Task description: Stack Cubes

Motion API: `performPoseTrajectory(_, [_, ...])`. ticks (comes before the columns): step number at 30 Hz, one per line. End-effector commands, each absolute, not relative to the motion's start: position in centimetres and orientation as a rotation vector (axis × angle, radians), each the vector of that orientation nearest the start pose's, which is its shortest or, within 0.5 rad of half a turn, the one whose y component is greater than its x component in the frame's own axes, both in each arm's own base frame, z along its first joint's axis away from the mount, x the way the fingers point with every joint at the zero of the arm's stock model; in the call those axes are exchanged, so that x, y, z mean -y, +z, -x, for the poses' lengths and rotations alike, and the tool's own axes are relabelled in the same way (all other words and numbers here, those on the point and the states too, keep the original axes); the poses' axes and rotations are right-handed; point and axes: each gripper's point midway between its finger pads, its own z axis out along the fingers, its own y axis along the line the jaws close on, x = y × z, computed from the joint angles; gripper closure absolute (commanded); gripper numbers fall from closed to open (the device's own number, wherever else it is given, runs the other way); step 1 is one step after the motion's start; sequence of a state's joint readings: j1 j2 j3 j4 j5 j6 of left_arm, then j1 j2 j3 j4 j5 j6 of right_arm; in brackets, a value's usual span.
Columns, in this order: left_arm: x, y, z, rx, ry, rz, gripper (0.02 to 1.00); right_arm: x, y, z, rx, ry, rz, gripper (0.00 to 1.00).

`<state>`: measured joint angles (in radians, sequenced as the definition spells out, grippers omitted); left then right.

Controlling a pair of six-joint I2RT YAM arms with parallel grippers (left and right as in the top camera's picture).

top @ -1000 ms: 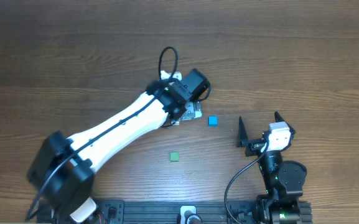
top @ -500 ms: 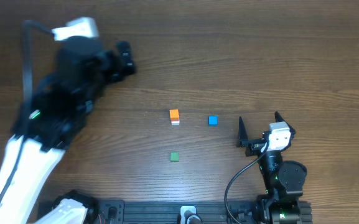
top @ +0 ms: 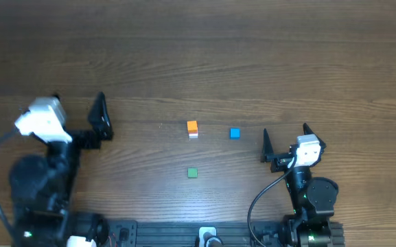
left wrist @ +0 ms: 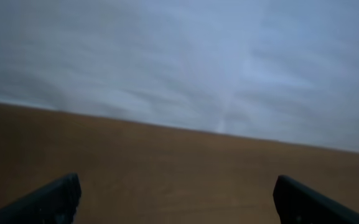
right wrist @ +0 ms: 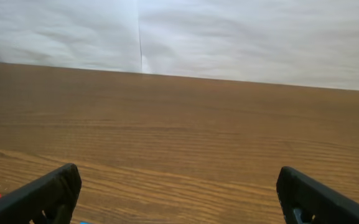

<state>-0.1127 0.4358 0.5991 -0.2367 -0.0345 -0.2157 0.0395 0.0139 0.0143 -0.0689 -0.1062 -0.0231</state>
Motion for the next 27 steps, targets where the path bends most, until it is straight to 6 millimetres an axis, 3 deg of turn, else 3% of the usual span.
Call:
performPoseTrajectory(1, [2.7,26.9,-24.7,-1.619,-0.24,0.054,0.02,-2.9,15.8,-24.4,-1.634,0.102,0.135,0.009])
performPoseTrajectory(6, [1.6,25.4,-24.4,-1.61,-0.207,0.087,0.02,-2.9,15.8,-24.4,-1.634,0.101,0.136,0.007])
performPoseTrajectory(16, [0.5,25.2,-24.4,-1.528,-0.157,0.09,0.02,-2.9,15.8,-24.4,-1.634,0.102,0.135,0.009])
performPoseTrajectory(27, [2.9,21.2,-24.2,-1.543,-0.22,-0.06,0.02,-2.9,15.8,-24.4,-1.634,0.101,0.136,0.007])
